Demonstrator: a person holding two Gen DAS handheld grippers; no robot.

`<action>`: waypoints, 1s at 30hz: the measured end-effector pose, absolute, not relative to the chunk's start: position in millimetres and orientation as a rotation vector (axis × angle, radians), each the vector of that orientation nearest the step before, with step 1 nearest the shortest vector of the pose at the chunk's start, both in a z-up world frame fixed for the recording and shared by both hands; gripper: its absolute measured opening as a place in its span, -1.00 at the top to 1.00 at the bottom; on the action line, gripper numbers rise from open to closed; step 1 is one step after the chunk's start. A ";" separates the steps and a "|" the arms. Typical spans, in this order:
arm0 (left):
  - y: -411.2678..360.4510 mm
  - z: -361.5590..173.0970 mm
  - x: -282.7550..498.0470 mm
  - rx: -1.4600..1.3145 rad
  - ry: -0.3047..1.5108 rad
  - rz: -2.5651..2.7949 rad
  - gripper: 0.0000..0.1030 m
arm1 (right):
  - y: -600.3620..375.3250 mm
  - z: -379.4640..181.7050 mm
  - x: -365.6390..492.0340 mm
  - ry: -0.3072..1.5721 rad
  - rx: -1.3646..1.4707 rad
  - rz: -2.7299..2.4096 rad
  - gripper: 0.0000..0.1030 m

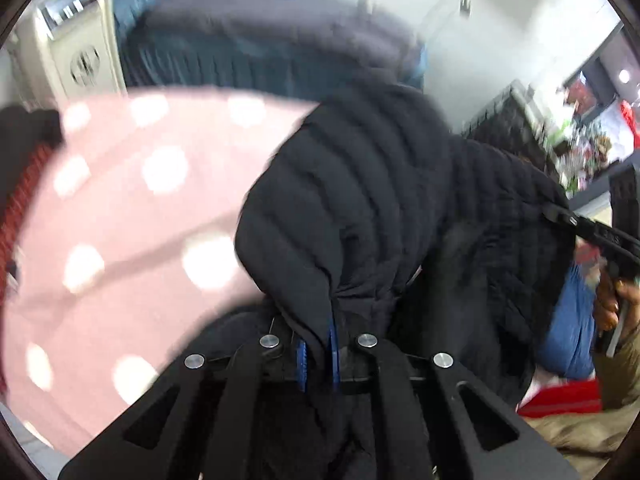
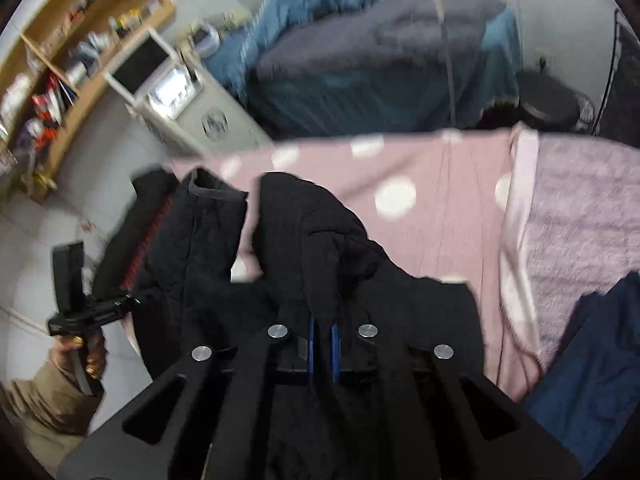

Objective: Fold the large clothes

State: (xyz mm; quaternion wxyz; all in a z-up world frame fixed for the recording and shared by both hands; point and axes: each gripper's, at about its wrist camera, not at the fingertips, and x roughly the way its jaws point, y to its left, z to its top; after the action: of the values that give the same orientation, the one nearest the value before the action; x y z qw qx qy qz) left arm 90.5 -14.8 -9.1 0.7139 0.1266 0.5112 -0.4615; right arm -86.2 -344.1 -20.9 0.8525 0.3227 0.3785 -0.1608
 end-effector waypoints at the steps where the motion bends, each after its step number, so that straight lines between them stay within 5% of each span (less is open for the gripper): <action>1: -9.9 8.0 95.7 0.258 1.094 -1.019 0.86 | -347.0 -2.1 -90.7 0.750 0.670 -0.353 0.89; 13: 93.1 172.4 191.4 0.014 0.704 -0.804 0.87 | -399.5 163.0 -183.7 0.327 0.557 -0.619 0.90; 20: 119.5 141.0 252.1 -0.152 0.796 -0.671 0.78 | -430.3 146.8 -197.9 0.372 0.617 -0.717 0.87; 22: 120.4 89.5 274.7 -0.175 0.946 -0.561 0.62 | -442.9 109.9 -194.2 0.508 0.617 -0.841 0.43; 23: 122.8 69.7 281.3 -0.186 1.013 -0.525 0.39 | -448.5 92.6 -193.1 0.561 0.632 -0.864 0.16; 24: 125.4 39.7 290.1 -0.203 1.107 -0.473 0.20 | -453.1 70.0 -194.8 0.622 0.639 -0.936 -0.49; 25: 130.4 6.2 295.9 -0.200 1.191 -0.396 -0.19 | -454.0 49.4 -199.5 0.667 0.634 -1.025 -0.70; 26: 135.8 -15.3 295.4 -0.189 1.218 -0.343 -0.35 | -453.0 34.7 -200.8 0.704 0.634 -1.078 -0.70; 30: 174.2 -90.7 277.2 -0.190 1.330 -0.139 -0.38 | -435.1 -16.4 -226.4 0.791 0.767 -1.139 -0.70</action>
State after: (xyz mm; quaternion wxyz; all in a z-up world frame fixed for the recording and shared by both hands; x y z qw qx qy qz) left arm 277.2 174.2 -90.7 0.7806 -0.0881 0.6154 -0.0644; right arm -226.4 -435.1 -16.4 0.7020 0.3447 0.3556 -0.5118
